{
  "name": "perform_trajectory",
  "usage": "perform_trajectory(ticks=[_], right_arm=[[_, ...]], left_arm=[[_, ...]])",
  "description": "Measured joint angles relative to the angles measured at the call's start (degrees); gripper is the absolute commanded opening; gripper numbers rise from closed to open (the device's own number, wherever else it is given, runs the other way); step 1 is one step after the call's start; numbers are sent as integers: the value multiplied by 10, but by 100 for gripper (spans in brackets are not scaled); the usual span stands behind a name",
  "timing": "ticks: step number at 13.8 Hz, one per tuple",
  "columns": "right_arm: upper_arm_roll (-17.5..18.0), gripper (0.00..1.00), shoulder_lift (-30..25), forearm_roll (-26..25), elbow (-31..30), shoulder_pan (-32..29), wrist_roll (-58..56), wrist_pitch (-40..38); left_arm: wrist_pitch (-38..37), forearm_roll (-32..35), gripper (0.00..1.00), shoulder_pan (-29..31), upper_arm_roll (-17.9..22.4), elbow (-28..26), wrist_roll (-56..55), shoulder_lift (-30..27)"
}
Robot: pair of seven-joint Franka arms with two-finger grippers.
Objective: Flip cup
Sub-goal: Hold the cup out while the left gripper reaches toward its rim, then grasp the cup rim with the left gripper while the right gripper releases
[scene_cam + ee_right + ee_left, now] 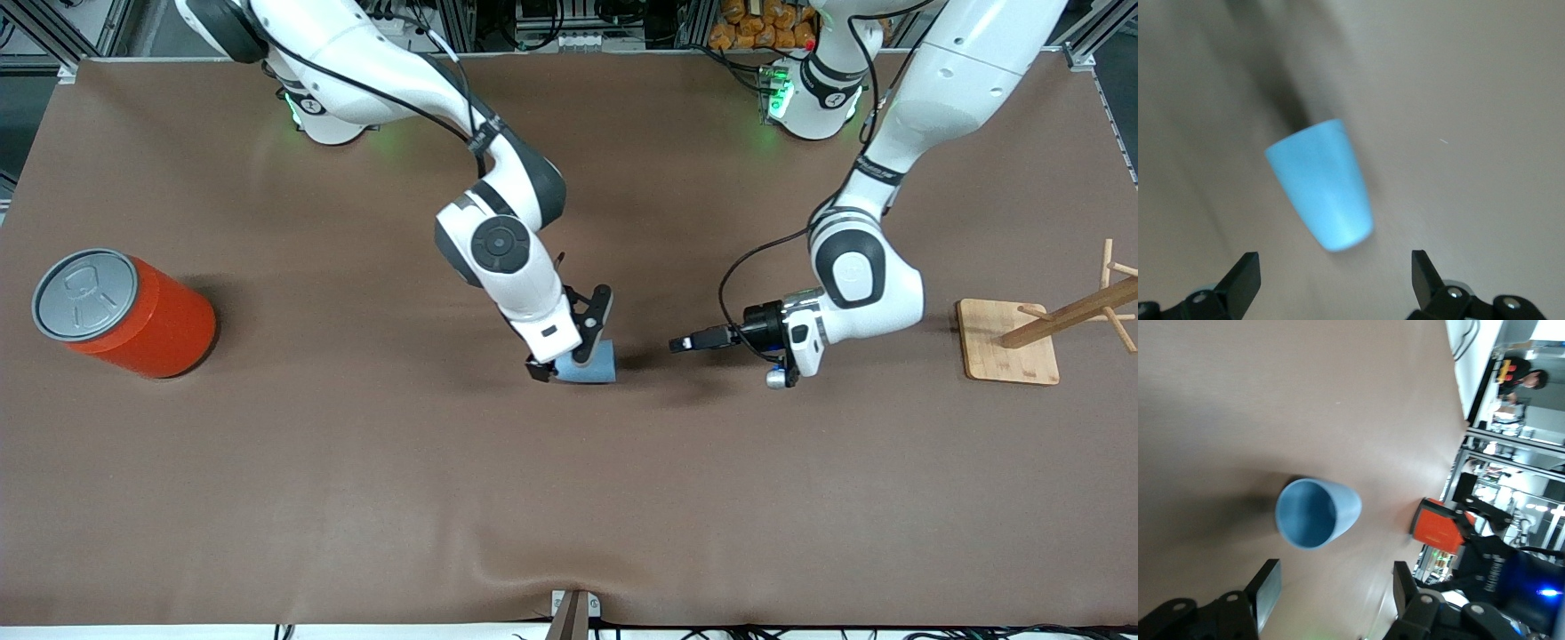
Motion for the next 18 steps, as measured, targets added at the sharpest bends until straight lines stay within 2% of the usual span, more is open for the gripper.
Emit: perform_trajectory(ticks=[2, 6, 10, 18], right_arm=[[-1, 100, -28, 0, 0, -22, 50, -32], [-3, 100, -59, 0, 0, -68, 110, -71], [-3, 100, -70, 1, -20, -89, 184, -75], [-5, 100, -72, 1, -44, -142, 199, -59]], left_arm=[[11, -26, 70, -12, 0, 10, 42, 23], [48, -32, 68, -36, 0, 50, 63, 71], [69, -72, 65, -70, 0, 75, 63, 92], [75, -120, 57, -103, 1, 87, 72, 110]])
